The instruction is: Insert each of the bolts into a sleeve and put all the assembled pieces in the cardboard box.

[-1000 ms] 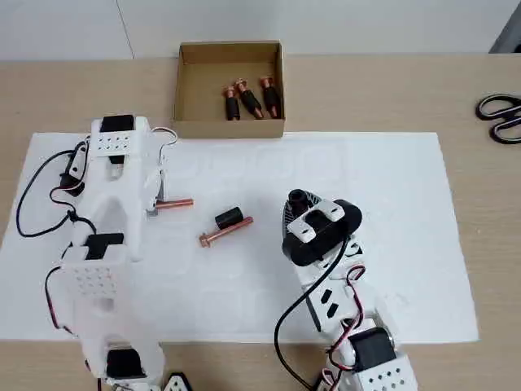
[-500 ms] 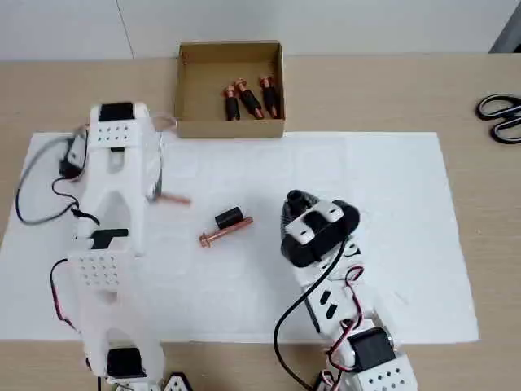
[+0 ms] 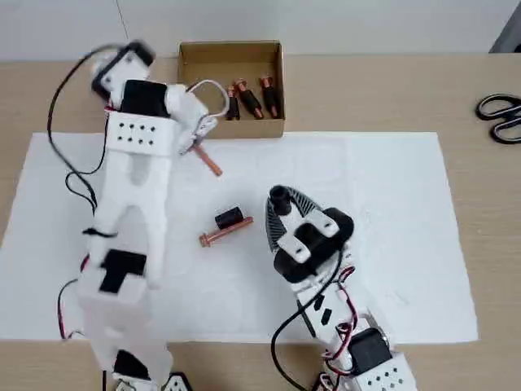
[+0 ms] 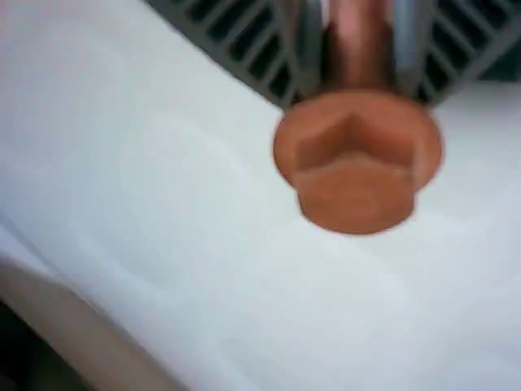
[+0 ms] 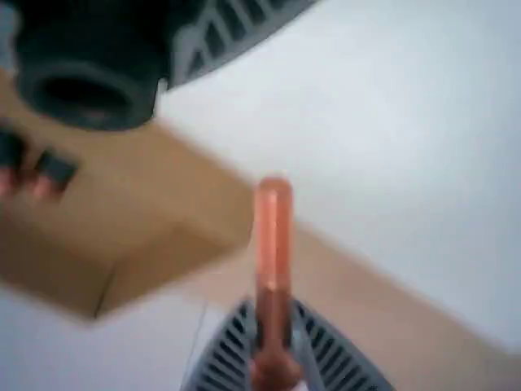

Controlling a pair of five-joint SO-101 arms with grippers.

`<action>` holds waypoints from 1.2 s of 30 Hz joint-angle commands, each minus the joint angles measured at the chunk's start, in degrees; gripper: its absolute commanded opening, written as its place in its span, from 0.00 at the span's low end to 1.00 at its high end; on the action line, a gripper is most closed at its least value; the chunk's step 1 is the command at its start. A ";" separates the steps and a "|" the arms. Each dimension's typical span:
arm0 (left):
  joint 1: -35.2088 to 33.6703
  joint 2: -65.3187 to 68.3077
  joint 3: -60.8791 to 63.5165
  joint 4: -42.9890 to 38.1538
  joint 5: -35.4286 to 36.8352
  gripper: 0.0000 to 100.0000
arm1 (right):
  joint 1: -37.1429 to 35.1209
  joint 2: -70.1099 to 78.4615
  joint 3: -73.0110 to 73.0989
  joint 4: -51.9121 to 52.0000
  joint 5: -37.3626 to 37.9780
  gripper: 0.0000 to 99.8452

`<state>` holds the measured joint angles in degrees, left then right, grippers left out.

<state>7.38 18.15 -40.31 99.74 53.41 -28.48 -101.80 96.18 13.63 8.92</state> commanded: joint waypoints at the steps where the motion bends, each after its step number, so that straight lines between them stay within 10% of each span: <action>1: 2.73 -11.43 -2.68 0.62 -7.21 0.01 | -0.04 -1.63 0.26 -3.74 0.35 0.00; 16: 16.00 -34.29 5.32 0.53 -34.73 0.01 | -0.22 -1.63 0.18 -4.26 0.26 0.00; 36: 21.80 -41.49 33.45 -34.46 -26.37 0.01 | -0.31 -1.63 0.26 -3.74 0.09 0.00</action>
<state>29.45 -19.12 -8.22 70.73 26.77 -28.66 -101.89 96.18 10.81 8.92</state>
